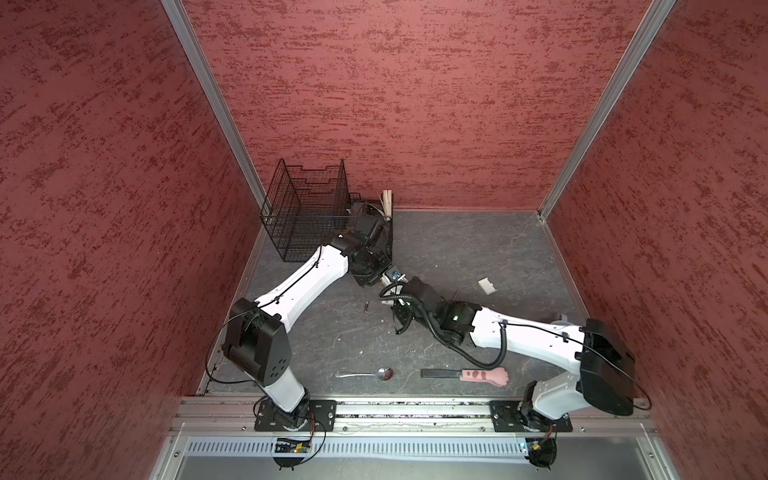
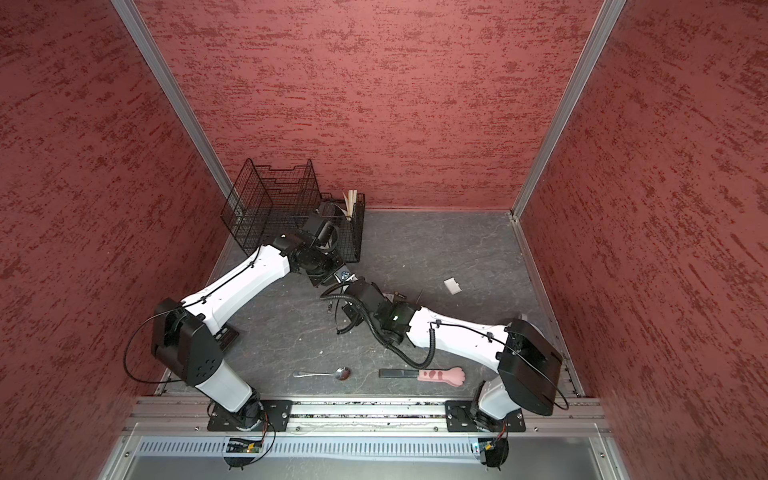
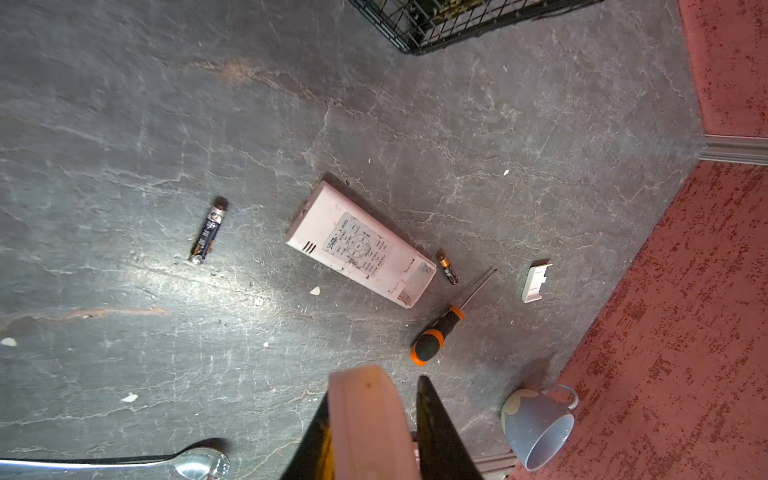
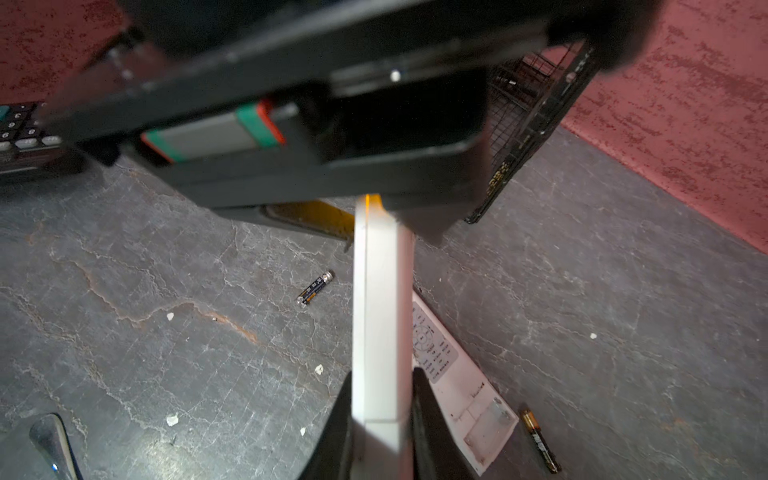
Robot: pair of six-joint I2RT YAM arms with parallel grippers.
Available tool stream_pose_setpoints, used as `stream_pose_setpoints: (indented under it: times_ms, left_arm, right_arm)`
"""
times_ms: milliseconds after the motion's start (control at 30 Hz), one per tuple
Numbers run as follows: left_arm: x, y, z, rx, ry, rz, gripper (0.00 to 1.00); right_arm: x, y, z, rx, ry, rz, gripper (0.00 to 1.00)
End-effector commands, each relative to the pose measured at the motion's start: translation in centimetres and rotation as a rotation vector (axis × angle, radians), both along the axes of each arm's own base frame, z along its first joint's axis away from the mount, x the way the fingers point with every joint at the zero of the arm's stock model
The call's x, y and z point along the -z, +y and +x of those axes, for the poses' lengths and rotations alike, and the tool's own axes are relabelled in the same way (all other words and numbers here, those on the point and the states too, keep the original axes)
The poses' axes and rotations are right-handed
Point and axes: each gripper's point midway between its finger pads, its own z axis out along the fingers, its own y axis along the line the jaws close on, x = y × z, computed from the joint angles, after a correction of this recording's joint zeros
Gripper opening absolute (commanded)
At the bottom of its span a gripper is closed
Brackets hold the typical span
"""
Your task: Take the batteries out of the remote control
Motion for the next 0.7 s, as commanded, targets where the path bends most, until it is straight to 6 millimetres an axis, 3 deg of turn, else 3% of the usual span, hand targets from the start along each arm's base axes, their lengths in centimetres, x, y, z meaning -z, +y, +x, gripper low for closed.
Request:
stream_pose_setpoints:
  times_ms: [0,267,433,667]
  left_arm:
    - [-0.2,1.2,1.3,0.069,-0.087,0.131,0.27]
    - [-0.7,1.6,1.1,0.057,-0.123,0.163,0.52]
    - [-1.1,1.8,1.4,0.056,-0.131,0.186,0.48]
    - [-1.2,1.7,1.9,0.055,-0.133,0.209,0.31]
  right_arm:
    - [-1.3,0.9,-0.3,0.015,0.041,0.070,0.01]
    - [-0.9,1.2,-0.2,0.030,0.051,0.062,0.00]
    - [-0.8,1.3,-0.3,0.030,0.057,0.066,0.00]
    - [-1.1,1.6,-0.2,0.029,0.054,0.071,0.00]
